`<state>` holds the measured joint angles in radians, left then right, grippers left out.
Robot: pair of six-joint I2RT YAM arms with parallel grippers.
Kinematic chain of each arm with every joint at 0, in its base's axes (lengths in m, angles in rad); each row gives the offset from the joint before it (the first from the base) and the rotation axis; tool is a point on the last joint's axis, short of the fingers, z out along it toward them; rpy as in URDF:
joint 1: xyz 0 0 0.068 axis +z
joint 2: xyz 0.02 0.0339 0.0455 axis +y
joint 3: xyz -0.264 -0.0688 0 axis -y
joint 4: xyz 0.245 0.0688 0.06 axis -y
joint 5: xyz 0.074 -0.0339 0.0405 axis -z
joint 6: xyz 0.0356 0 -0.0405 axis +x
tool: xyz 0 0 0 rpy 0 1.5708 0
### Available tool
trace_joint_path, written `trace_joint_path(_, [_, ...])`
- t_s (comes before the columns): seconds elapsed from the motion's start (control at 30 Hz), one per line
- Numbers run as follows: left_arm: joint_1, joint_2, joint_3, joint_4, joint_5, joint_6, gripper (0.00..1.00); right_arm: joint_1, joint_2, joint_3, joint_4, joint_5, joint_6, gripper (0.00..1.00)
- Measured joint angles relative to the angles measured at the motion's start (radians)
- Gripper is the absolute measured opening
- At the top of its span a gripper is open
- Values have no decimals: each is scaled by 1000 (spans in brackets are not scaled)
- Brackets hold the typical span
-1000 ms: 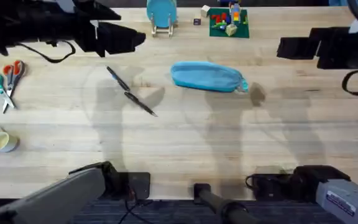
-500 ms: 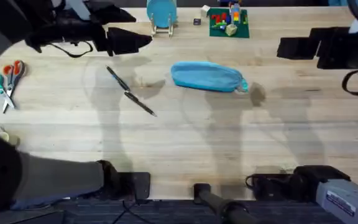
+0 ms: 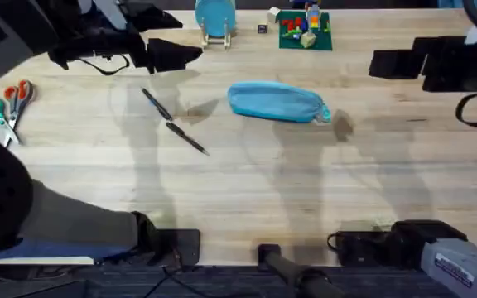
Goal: Unzip the bag, pick up the pens from the table one at a time and place them inside, then zip the bag closed.
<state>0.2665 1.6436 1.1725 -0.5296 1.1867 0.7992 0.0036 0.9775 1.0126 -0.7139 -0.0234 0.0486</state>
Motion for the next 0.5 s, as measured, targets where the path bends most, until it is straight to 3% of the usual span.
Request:
trace_joint_path(0.27, [0,0,0,-6,117,205,992,0,0,0,0,0,0,996])
trace_joint_path(0.5, [-9,2,0,-12,177,272,991,0,0,0,0,0,0,996])
